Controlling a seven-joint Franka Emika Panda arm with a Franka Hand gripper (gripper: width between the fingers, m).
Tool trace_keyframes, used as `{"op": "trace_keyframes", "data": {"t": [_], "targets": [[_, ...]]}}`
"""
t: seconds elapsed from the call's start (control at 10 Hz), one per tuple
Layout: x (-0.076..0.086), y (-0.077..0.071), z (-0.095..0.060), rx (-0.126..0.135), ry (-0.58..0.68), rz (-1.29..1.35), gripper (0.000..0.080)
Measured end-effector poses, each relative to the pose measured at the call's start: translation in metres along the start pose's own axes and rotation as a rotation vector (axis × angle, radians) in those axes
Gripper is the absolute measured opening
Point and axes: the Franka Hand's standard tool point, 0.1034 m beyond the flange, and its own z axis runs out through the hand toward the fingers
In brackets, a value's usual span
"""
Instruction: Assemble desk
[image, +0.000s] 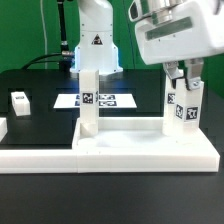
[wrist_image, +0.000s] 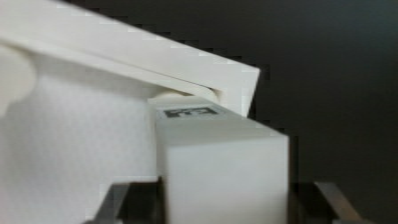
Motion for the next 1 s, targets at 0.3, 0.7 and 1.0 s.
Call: {"op": "trace_keyframes", "data": {"t": [0.3,0.7,1.0], "targets": [[-0.003,0.001,0.0,-0.016,-0.004,-0.103,0.0403],[-0.018,-0.004,0.004,-0.08,-0.024,-0.598,0.0647],[-0.009,-0.002,0.001,-0.148,-0.017,-1.063,0.0649]]}}
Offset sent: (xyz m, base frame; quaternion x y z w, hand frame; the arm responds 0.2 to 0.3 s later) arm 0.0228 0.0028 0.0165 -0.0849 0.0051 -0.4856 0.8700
